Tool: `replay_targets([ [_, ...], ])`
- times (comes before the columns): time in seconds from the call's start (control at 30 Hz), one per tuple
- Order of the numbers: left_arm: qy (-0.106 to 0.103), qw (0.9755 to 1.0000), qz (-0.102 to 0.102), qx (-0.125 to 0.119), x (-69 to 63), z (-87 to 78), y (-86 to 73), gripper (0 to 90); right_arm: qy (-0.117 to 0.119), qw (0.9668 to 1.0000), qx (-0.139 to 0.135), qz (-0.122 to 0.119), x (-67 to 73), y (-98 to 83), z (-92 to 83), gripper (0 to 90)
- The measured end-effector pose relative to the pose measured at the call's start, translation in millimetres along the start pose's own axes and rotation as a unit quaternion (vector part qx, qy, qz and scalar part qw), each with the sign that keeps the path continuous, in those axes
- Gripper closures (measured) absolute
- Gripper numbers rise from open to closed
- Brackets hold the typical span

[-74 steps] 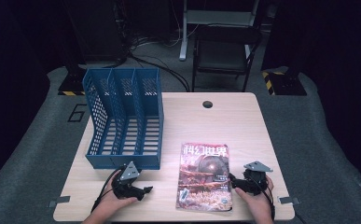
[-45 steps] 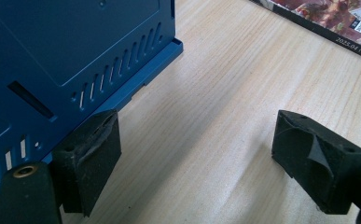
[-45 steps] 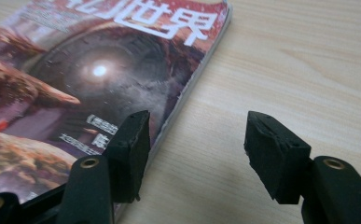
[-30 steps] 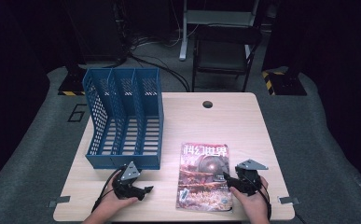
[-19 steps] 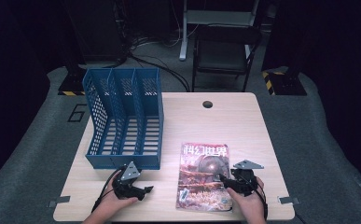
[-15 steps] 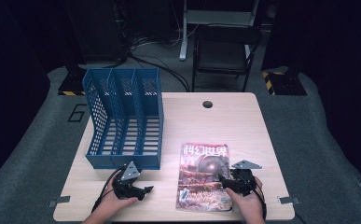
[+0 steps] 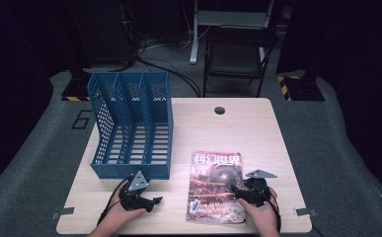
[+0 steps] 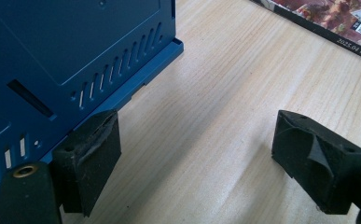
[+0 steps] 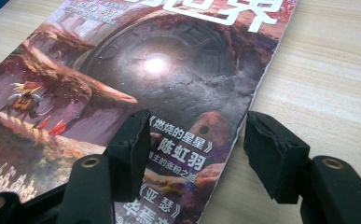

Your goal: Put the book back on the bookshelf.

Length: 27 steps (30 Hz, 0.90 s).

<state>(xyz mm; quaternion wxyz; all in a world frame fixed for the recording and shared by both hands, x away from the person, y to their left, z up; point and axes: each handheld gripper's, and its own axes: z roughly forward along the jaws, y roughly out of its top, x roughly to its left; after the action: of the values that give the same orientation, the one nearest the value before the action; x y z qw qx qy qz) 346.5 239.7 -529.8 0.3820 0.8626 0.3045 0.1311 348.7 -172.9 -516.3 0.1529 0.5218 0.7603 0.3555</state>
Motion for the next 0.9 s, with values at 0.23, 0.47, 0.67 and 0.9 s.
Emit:
replay_targets([
  [0.23, -0.038, 0.9992, -0.007, 0.013, -11.2, -1.6, 8.8, 30.4, 0.004, 1.0000, -0.003, 0.002, 0.4, -1.7, 0.3, 40.7],
  [0.47, -0.060, 0.9975, -0.035, -0.010, -35.4, 3.7, 31.0, 31.7, 0.005, 1.0000, -0.005, 0.002, 0.7, -2.2, 0.2, 41.0],
  [0.67, -0.079, 0.9958, -0.047, 0.001, -59.1, 25.7, 48.9, 33.9, 0.006, 1.0000, -0.005, 0.001, 0.6, -2.2, 0.3, 41.4],
  [0.9, -0.076, 0.9951, -0.063, 0.006, -73.5, 45.5, 53.3, 36.8, 0.004, 1.0000, -0.005, 0.000, 0.4, -2.5, 0.3, 41.5],
])
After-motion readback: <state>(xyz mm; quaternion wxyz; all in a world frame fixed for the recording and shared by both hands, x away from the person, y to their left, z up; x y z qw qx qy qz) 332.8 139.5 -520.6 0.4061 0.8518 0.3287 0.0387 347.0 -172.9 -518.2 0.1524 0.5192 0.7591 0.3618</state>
